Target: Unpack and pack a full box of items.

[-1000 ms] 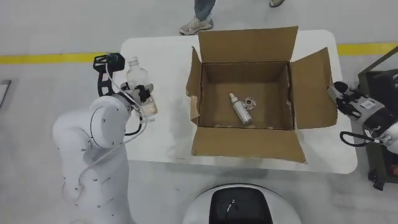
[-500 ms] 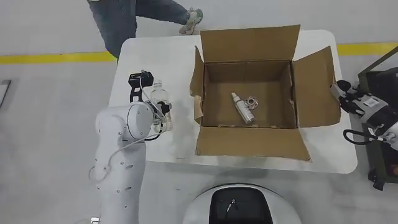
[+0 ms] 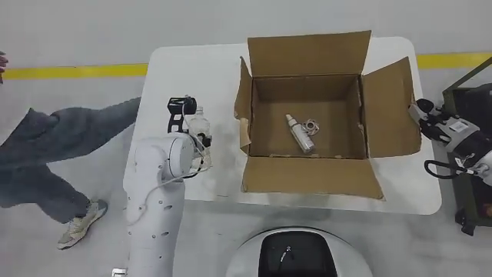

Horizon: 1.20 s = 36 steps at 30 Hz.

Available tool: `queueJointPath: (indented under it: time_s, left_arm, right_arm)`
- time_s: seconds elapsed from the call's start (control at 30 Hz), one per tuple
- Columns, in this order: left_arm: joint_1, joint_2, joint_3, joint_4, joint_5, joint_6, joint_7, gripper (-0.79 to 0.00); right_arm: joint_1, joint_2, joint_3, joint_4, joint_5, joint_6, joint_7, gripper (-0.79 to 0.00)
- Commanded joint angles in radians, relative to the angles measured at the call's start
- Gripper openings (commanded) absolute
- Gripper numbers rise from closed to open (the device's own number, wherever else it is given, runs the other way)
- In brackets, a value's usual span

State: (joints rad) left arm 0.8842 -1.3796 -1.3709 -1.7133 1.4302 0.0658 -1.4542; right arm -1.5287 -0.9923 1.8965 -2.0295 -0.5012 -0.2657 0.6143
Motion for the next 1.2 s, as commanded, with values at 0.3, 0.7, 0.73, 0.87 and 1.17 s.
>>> queueJointPath:
  time_s: [0.3,0.7,0.73,0.87,1.17]
  left_arm:
    - [0.004,0.002,0.046,0.132,0.026,-0.069,0.024,-0.785]
    - [-0.035,-0.008,0.089,0.265,0.023,-0.013,0.033,-0.785]
    - [-0.036,-0.009,0.091,0.266,0.022,-0.012,0.033,-0.631]
    - [-0.043,-0.011,0.097,0.275,0.016,0.002,0.023,0.000]
    - [-0.032,-0.012,0.089,0.123,0.006,0.036,0.005,0.000]
  right_arm:
    - [-0.016,0.001,0.025,0.018,0.019,-0.029,-0.026,-0.785]
    - [-0.017,0.006,0.036,0.021,0.030,-0.062,-0.014,-0.785]
    - [-0.016,0.006,0.036,0.022,0.030,-0.064,-0.013,-0.785]
    - [-0.008,0.009,0.036,0.025,0.032,-0.073,-0.002,-0.600]
    - [-0.007,0.016,0.087,0.004,0.064,-0.117,0.008,0.000]
